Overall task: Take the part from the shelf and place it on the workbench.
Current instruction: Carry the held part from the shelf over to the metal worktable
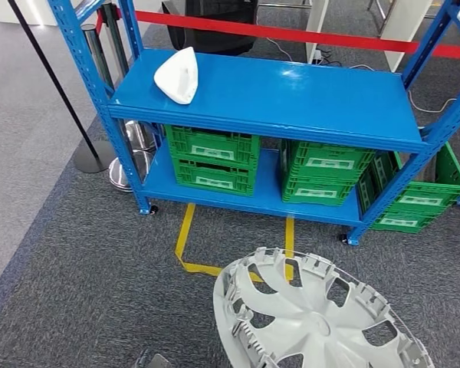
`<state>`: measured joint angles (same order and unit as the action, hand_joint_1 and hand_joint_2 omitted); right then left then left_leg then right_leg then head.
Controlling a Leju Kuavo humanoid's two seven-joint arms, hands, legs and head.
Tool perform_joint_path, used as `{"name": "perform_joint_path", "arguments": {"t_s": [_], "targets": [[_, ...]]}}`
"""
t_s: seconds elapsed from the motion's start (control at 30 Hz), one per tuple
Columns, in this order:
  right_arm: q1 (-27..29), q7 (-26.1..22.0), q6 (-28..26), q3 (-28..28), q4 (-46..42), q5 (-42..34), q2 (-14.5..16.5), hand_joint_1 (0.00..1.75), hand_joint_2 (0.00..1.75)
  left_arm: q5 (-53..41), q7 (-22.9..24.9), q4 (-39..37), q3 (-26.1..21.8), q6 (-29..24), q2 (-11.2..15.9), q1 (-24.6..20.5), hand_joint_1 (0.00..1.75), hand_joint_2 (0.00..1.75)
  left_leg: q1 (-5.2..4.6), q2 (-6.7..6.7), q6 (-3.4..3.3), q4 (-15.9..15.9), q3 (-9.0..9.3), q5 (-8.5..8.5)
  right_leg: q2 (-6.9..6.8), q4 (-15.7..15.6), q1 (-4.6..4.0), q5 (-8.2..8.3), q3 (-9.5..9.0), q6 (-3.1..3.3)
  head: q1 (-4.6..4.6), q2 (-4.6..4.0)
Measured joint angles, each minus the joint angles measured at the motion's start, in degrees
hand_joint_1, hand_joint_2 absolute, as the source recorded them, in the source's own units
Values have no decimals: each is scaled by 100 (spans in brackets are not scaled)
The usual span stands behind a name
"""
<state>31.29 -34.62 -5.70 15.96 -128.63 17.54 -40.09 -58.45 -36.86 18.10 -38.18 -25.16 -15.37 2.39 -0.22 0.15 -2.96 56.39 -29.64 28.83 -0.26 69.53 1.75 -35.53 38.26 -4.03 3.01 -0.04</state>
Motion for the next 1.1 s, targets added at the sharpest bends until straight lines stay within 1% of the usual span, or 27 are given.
{"name": "perform_joint_path", "arguments": {"t_s": [0.03, 0.07, 0.1, 0.13, 0.2, 0.23, 0.27, 0.33, 0.37, 0.4, 0.43, 0.5, 0.53, 0.57, 0.6, 0.67, 0.7, 0.73, 0.77, 0.83, 0.9, 0.93, 0.97, 1.0, 1.03, 1.07, 1.1], "targets": [[30, 31, -32, 11, -1, -4, -20, 175, 175, 5, -7, 0, -4, 0, -1, 3, 0, 0, -17, 3, -7, 4, -67, -51, 2, 302, -3, -100, 56, -2, -6, 0], [56, 56, -52, 22, -3, -9, -38, 175, 175, 9, -11, 0, -9, 0, -2, 6, 0, 0, -34, 5, -10, 10, -131, -100, 2, 416, -7, -72, 19, 8, -7, 0], [73, 73, -64, 31, -7, -13, -56, 175, 175, 13, -14, 0, -16, 0, -3, 8, 0, 0, -47, 6, -10, 16, -190, -143, 2, 294, -15, 59, -135, 29, -5, 0], [85, 84, -71, 39, -10, -16, -74, 175, 175, 16, -16, 0, -23, 0, -5, 8, 0, 0, -57, 7, -5, 23, -239, -180, 3, -47, -28, 226, -398, 60, -5, 0], [90, 94, -80, 46, -27, -19, -111, 175, 175, 17, -19, 0, -33, 0, -15, 8, 0, 0, -79, 5, 22, 42, -307, -246, 2, -959, -64, 394, -1024, 128, -4, 0], [92, 96, -86, 48, -37, -20, -126, 175, 175, 18, -21, 0, -37, 0, -20, 8, 0, 0, -89, 4, 46, 52, -332, -277, 2, -1289, -81, 395, -1227, 153, -3, 0], [95, 97, -91, 49, -48, -21, -135, 175, 175, 18, -23, 0, -39, 0, -24, 9, 0, 0, -95, 4, 75, 57, -354, -308, 2, -1467, -95, 365, -1312, 172, -2, 0], [103, 99, -100, 54, -65, -48, -154, 175, 175, 17, -28, 0, -43, 5, -25, 13, 0, 0, -92, 3, 143, 72, -385, -346, 0, -1534, -95, 383, -1271, 219, 1, 0], [106, 101, -107, 62, -72, -81, -174, 175, 175, 16, -30, 0, -44, 14, -24, 18, 0, 0, -87, -1, 182, 118, -405, -296, -5, -1544, -86, 410, -1240, 257, 5, 0], [109, 107, -121, 76, -78, -116, -201, 175, 175, 16, -31, 0, -45, 26, -23, 24, 0, 0, -81, -6, 222, 249, -446, -155, -13, -1555, -74, 444, -1219, 299, 16, 0], [115, 123, -145, 93, -83, -144, -229, 175, 175, 15, -32, 0, -47, 37, -21, 30, 0, 0, -70, -11, 260, 492, -519, 67, -24, -1563, -62, 480, -1193, 336, 25, 0], [147, 181, -222, 128, -91, -160, -280, 175, 175, 4, -33, 0, -52, 38, -19, 36, 0, 0, -43, -15, 318, 1228, -727, 575, -38, -1550, -65, 534, -1125, 368, 43, -1], [169, 225, -278, 148, -95, -156, -300, 175, 175, -9, -34, 0, -54, 23, -17, 39, 0, 0, -30, -14, 336, 1542, -792, 718, -42, -1533, -66, 557, -1086, 366, 42, -1], [193, 282, -346, 172, -98, -140, -315, 175, 175, -26, -38, 0, -55, -5, -17, 44, 0, 0, -18, -14, 347, 1686, -784, 746, -43, -1508, -67, 574, -1058, 361, 43, -1], [225, 376, -457, 213, -106, -81, -325, 175, 175, -43, -44, 1, -56, -57, -20, 53, 0, 0, -7, -14, 351, 1598, -672, 658, -43, -1474, -67, 585, -1032, 353, 43, 0], [306, 659, -811, 355, -141, 161, -355, 175, 175, -61, -55, 19, -67, -166, -36, 91, 0, 0, 4, -15, 325, 892, -231, 316, -42, -1399, -66, 587, -994, 337, 42, -1], [327, 837, -1091, 500, -166, 331, -403, 175, 175, -62, -59, 52, -84, -191, -57, 121, 0, 0, -1, -16, 298, 522, -26, 194, -41, -1358, -73, 587, -959, 321, 41, -1], [319, 998, -1389, 690, -186, 477, -473, 175, 175, -62, -60, 105, -111, -172, -86, 159, 0, 0, -9, -17, 270, 265, 102, 131, -37, -1328, -78, 594, -926, 296, 41, -1], [272, 1154, -1707, 935, -203, 599, -560, 175, 175, -61, -65, 176, -145, -120, -122, 196, 0, 0, -16, -18, 246, 136, 150, 127, -32, -1307, -84, 609, -888, 264, 41, -1], [104, 1393, -2192, 1467, -226, 722, -735, 175, 175, -61, -93, 335, -218, 3, -202, 255, 0, 0, -13, -15, 201, 83, 123, 126, -24, -1296, -90, 645, -841, 189, 43, 0], [-63, 1552, -2475, 1916, -246, 764, -894, 175, 175, -60, -131, 475, -279, 73, -269, 284, 0, 0, 11, -5, 118, 28, 96, 79, -15, -1166, -85, 533, -745, 136, 26, 0], [-134, 1599, -2552, 2085, -252, 769, -966, 175, 175, -60, -144, 531, -302, 88, -288, 294, 0, 0, 23, 0, 75, 4, 79, 48, -8, -942, -81, 382, -637, 115, 8, 0], [-190, 1633, -2599, 2213, -252, 768, -1022, 175, 175, -60, -149, 571, -319, 100, -299, 304, 0, 0, 22, 4, 46, -1, 54, 24, -2, -596, -73, 184, -478, 95, -11, 0], [-241, 1659, -2627, 2319, -252, 761, -1069, 175, 175, -61, -150, 602, -334, 116, -304, 313, 0, 0, 17, 5, 30, 3, 21, 6, 2, -189, -70, -8, -303, 77, -26, 0], [-294, 1685, -2653, 2410, -251, 743, -1109, 175, 175, -62, -141, 627, -350, 141, -307, 322, 0, 0, 8, 8, 25, 10, -7, -9, 3, 157, -66, -135, -157, 61, -33, 0], [-345, 1716, -2690, 2500, -251, 719, -1151, 175, 175, -68, -132, 646, -369, 170, -311, 330, 0, 0, 1, 12, 24, 19, -31, -23, 3, 332, -65, -163, -97, 54, -33, 0], [-400, 1758, -2740, 2596, -251, 693, -1199, 175, 175, -75, -124, 666, -392, 214, -314, 336, 0, 0, -4, 15, 27, 29, -46, -32, 3, 276, -65, -79, -151, 54, -32, 0]]}}
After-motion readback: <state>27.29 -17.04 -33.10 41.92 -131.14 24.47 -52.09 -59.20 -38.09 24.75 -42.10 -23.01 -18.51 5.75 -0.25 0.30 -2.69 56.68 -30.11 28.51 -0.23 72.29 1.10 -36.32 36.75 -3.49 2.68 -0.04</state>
